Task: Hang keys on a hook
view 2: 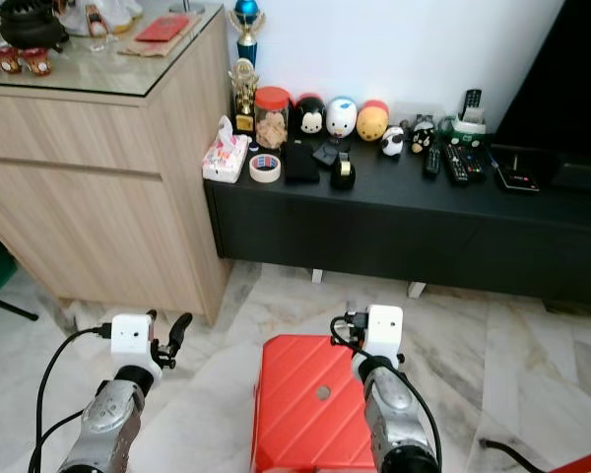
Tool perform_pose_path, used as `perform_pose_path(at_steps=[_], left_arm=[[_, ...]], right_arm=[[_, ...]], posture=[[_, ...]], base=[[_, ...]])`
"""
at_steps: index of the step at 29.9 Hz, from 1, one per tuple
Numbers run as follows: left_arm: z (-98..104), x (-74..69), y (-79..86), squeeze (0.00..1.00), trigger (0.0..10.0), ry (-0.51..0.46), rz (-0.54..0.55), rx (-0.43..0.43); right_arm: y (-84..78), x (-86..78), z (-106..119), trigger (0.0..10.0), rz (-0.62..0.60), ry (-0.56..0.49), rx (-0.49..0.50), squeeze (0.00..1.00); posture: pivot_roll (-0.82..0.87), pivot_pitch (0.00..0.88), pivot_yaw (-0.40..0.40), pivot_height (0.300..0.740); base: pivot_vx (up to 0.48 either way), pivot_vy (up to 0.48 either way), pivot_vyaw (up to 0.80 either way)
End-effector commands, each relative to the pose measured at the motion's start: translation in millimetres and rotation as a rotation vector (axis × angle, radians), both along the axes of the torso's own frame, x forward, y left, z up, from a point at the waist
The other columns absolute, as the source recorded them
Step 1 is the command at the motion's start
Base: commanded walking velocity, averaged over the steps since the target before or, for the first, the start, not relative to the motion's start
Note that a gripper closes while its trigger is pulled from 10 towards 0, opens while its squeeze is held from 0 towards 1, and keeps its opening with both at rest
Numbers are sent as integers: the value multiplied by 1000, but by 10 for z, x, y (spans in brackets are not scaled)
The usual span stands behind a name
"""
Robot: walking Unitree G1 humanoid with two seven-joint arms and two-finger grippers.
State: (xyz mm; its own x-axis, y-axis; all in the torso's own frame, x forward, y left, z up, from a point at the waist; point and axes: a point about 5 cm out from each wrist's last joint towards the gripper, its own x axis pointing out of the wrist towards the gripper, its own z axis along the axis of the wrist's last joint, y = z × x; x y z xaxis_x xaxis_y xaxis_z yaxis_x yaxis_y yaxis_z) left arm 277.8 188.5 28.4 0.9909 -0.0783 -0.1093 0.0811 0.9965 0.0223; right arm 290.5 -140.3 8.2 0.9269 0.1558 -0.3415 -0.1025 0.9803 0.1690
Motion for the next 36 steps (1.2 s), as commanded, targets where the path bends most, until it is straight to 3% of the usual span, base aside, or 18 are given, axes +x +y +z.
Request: perform_pose_path(at_steps=[1,4,5,7,11,13,15,17,19,21,26,28,36], left_arm=[[0,-17,-21,0,10000,9,-46,-10],[57,-6,-75,0,10000,0,-152,8],[84,-8,-116,0,10000,5,-229,12],[109,-9,-147,0,10000,12,-285,-5],[217,12,-208,0,10000,14,-427,14],[234,17,-216,0,10000,12,-448,34],[323,14,-288,0,10000,16,-558,50],[345,9,-308,0,10000,23,-588,50],[370,5,-348,0,10000,56,-668,104],[443,8,-390,0,10000,58,-715,86],[508,17,-433,0,10000,50,-752,80],[540,-11,-470,0,10000,70,-806,88],[585,-45,-510,0,10000,96,-838,80]], right_arm=[[15,7,21,10000,50,6,-17,0],[86,23,81,10000,180,6,15,0],[150,32,150,10000,291,-17,3,0],[182,46,219,10000,352,-42,-13,0],[187,130,404,10000,398,-89,-14,0],[199,139,430,10000,413,-96,-11,0],[274,140,546,10000,503,-125,-28,0],[289,136,579,10000,523,-130,-32,0],[331,164,679,10000,504,-128,30,0],[440,105,793,10000,580,-142,88,0],[517,46,883,10000,644,-165,95,0],[583,-40,975,10000,742,-178,74,0],[602,-143,1083,10000,878,-152,20,0]], posture=[[56,0,-81,740],[53,0,-78,740],[49,0,-77,740],[49,0,-77,740],[57,0,-83,740],[58,0,-83,740],[59,0,-83,740],[64,0,-84,740],[61,0,-81,740],[58,0,-80,740],[55,0,-82,740],[48,0,-79,740],[50,0,-84,740]], base=[[0,0,0],[0,0,0],[0,0,0],[0,0,0],[0,0,0],[0,0,0],[0,0,0],[0,0,0],[0,0,0],[0,0,0],[0,0,0],[0,0,0],[0,0,0]])
